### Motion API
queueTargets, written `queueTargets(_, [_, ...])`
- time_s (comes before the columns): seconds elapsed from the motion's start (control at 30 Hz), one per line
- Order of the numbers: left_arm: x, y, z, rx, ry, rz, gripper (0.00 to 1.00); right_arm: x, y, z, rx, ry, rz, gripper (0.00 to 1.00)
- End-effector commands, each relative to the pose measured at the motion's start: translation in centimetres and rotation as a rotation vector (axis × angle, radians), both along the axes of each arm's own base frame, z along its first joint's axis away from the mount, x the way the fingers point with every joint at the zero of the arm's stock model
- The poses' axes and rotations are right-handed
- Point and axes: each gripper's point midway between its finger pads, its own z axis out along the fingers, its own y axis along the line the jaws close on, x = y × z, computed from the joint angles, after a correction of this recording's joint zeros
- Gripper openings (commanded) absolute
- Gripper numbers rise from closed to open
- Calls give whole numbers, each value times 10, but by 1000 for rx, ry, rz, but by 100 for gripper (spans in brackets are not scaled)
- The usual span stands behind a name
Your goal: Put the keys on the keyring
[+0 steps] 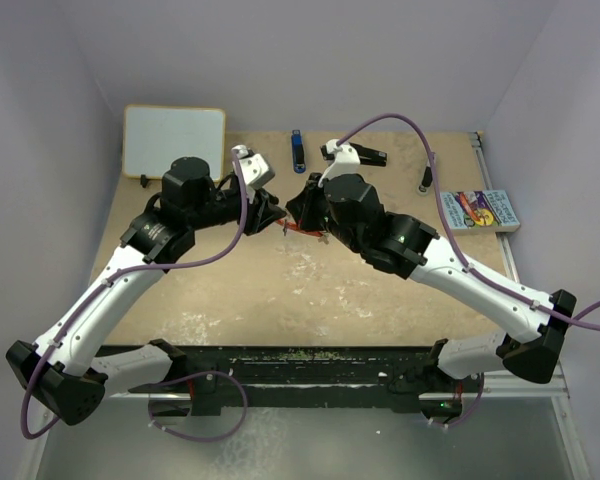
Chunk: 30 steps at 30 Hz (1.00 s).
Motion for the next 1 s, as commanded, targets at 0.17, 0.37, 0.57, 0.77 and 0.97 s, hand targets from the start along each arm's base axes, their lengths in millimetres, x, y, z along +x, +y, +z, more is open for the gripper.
queueTargets(0.17, [-8,-3,13,-14,-31,-49,30,-5,-2,37,108,-47,1,0])
queueTargets(0.37, [-11,-3,13,-8,-23,-63,3,-5,-4,35,106,-44,-4,0])
queueTargets(0.57, [-13,1,13,20,18,-48,40,-7,-8,36,112,-45,-12,0])
queueTargets(0.77, [-12,7,31,6,-36,-16,43,-7,-10,34,109,-40,-17,0])
queueTargets(0.97, [-23,5,46,-25,-53,-59,43,-6,-12,33,108,-41,-29,0])
